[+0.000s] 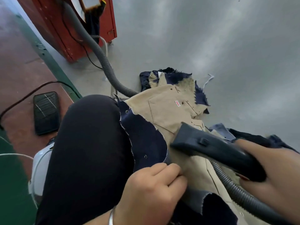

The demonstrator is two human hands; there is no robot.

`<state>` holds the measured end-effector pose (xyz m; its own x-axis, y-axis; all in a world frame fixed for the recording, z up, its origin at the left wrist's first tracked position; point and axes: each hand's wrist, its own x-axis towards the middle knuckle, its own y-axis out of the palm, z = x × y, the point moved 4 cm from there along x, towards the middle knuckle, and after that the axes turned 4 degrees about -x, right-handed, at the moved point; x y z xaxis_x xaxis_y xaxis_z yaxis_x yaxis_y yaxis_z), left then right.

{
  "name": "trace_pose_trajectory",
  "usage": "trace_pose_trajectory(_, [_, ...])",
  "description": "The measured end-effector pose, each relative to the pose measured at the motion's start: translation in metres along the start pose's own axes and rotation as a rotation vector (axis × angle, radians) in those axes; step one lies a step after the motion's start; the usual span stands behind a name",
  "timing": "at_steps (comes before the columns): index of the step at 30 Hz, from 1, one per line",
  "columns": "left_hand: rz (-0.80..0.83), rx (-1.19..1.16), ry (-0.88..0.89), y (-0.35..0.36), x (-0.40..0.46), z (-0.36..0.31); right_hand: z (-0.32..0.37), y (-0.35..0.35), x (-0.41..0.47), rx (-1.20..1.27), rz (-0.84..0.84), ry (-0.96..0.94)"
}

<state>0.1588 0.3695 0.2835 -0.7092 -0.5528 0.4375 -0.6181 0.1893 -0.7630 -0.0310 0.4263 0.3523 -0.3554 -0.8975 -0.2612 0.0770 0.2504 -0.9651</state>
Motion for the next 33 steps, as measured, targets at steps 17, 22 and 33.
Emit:
trace_pose_trajectory(17, [-0.094,0.125,-0.199,-0.016,0.028,0.035,-0.026,-0.014,0.041,0.384,-0.167,0.103])
trace_pose_trajectory(22, [-0.122,0.209,-0.225,-0.031,0.044,0.040,-0.043,0.003,0.010,0.338,-0.050,0.089])
trace_pose_trajectory(33, [0.248,0.020,-0.037,0.003,0.005,-0.011,-0.003,0.012,0.017,0.219,-0.001,0.045])
